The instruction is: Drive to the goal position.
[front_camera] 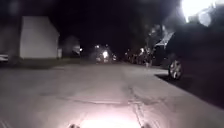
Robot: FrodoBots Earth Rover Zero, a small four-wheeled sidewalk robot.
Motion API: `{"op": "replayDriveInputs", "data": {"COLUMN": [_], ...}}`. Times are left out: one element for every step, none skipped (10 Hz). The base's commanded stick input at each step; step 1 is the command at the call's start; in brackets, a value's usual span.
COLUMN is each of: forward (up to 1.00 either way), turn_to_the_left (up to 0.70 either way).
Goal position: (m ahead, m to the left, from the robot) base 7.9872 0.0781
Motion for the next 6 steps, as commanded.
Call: {"op": "replayDriveInputs", "data": {"forward": [0.85,0.85,0.85,0.85,0.85,0.85], "turn_to_the_left": [0.0,0.0,0.0,0.0,0.0,-0.02]}}
